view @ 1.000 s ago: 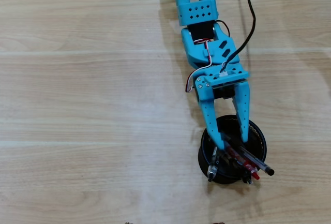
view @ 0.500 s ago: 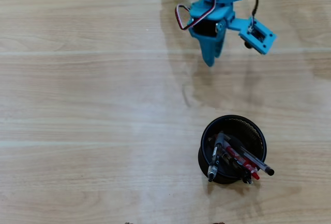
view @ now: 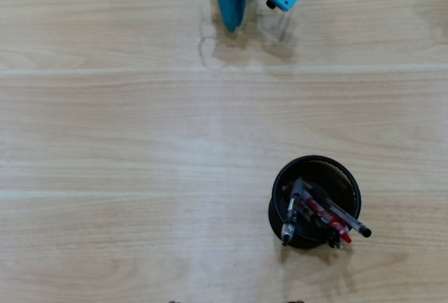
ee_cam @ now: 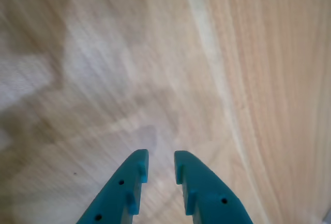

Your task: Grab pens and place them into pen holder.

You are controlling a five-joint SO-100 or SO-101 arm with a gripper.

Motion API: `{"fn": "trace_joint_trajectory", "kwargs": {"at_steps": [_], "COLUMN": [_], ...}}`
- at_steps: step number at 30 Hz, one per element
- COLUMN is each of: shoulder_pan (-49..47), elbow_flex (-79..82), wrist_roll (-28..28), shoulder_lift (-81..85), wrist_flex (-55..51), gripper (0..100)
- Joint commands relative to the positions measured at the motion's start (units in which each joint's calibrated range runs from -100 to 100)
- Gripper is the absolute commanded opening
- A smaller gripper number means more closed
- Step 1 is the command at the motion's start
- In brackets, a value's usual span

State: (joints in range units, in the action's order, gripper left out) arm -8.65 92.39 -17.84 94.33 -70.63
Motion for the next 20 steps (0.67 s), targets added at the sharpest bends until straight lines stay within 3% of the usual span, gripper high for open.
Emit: {"fn": "trace_joint_trajectory", "kwargs": {"at_steps": [1, 20], "shoulder_pan": [0.75, 1.15], "elbow_flex": [1.46, 1.73], "wrist_roll": [0.75, 0.28], "shoulder_lift": [3.47, 5.08], "wrist_flex": [-3.16, -3.50], "gripper": [4, 4]}}
